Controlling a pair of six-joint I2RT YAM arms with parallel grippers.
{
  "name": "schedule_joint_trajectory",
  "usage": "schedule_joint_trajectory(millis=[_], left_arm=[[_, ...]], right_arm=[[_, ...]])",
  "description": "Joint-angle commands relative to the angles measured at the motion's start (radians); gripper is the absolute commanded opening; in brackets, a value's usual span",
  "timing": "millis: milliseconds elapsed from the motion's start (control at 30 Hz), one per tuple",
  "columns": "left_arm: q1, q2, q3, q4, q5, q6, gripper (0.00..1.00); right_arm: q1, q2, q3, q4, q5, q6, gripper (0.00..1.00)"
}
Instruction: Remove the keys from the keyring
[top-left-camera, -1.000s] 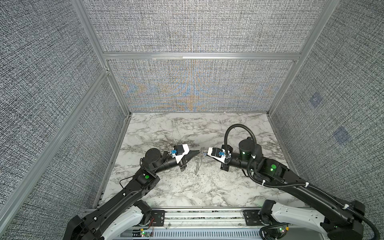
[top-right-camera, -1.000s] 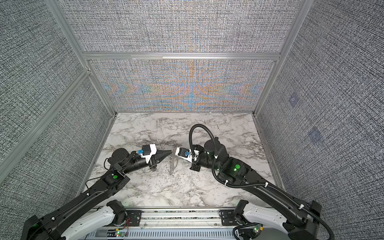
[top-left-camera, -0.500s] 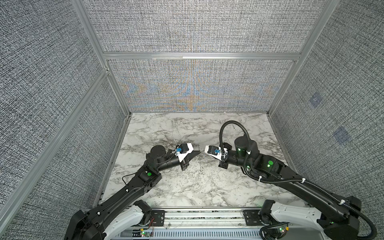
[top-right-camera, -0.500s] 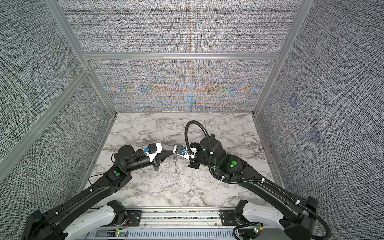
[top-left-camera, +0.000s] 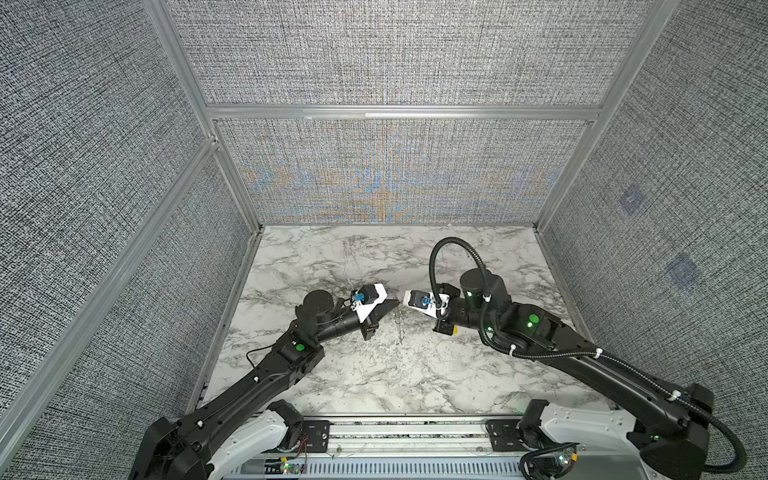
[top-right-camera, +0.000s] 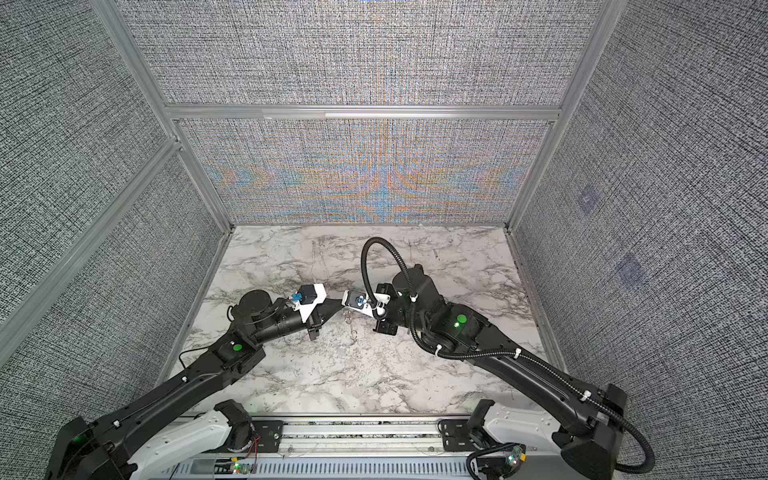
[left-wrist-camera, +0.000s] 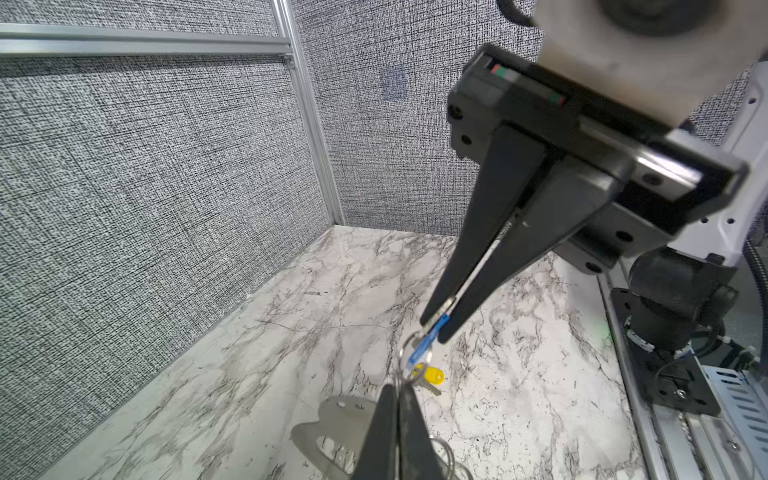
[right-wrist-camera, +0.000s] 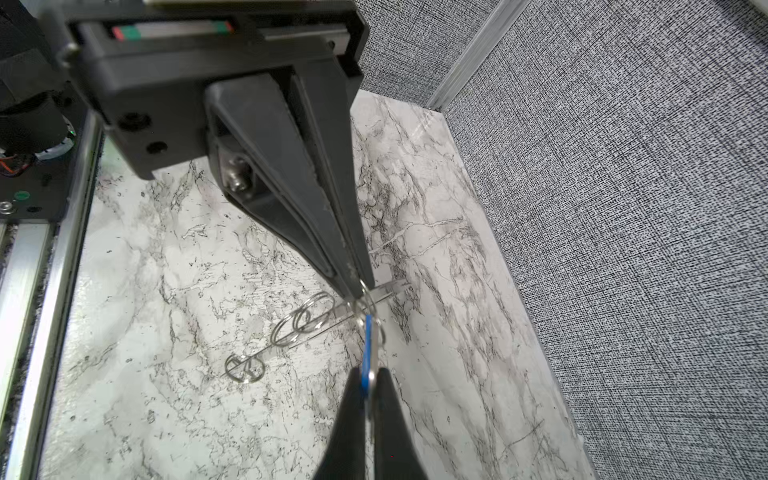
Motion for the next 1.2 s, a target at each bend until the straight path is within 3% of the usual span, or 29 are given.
schedule_joint_trajectory(millis=[0, 300, 700, 967, 1167], left_arm=[[0.004, -0.024, -0.006, -0.032, -0.039, -0.002, 0.26], [0.034, -0.078, 0.016, -0.132, -0.071, 0.036, 0.37], [0.146, 0.0, 0.142, -0.292, 0.052, 0.085, 0.38], [0.189, 0.081, 0.182, -0.274, 0.168, 0.094, 0.38], [0.192, 0.101, 0.13, -0.163, 0.204, 0.05, 0.39]], right_arm=[[-0.002, 0.008, 0.018, -0.012, 0.007, -0.037, 0.0], [-0.01, 0.04, 0.043, -0.037, -0.012, -0.137, 0.0], [-0.014, 0.053, 0.081, -0.066, 0.006, -0.362, 0.0], [-0.012, 0.073, 0.103, -0.064, 0.016, -0.475, 0.0], [-0.01, 0.091, 0.106, -0.005, 0.036, -0.559, 0.0]])
